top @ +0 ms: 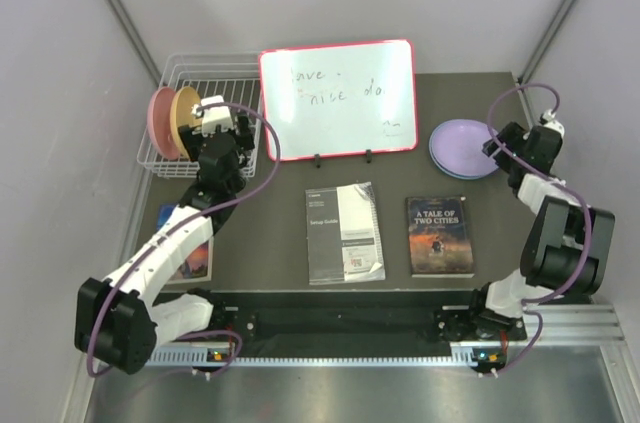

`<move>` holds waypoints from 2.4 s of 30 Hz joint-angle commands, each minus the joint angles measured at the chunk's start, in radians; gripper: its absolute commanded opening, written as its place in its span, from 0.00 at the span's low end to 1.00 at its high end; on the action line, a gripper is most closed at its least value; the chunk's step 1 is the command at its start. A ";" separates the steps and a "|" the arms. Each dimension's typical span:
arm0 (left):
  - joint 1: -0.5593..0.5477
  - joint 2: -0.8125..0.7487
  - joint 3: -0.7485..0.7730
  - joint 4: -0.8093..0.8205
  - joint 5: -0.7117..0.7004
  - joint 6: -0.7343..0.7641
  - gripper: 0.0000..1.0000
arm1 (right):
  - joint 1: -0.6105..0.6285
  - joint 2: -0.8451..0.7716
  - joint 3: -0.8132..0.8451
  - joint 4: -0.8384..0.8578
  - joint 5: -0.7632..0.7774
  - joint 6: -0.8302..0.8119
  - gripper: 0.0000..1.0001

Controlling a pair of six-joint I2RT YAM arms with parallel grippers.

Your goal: Unload the plates from the dish rack

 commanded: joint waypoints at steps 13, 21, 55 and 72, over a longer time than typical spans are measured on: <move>0.250 0.079 0.063 -0.003 -0.030 -0.054 0.95 | -0.002 -0.187 -0.045 0.035 0.087 -0.054 0.74; 0.297 0.148 0.029 0.115 -0.050 -0.023 0.93 | -0.002 -0.127 -0.025 0.046 0.011 -0.034 0.74; 0.395 0.455 0.136 0.307 -0.029 0.018 0.00 | 0.008 -0.127 -0.016 0.054 -0.043 -0.030 0.66; 0.382 0.268 0.104 0.427 -0.193 0.184 0.00 | 0.064 -0.205 -0.013 0.005 0.061 -0.089 0.72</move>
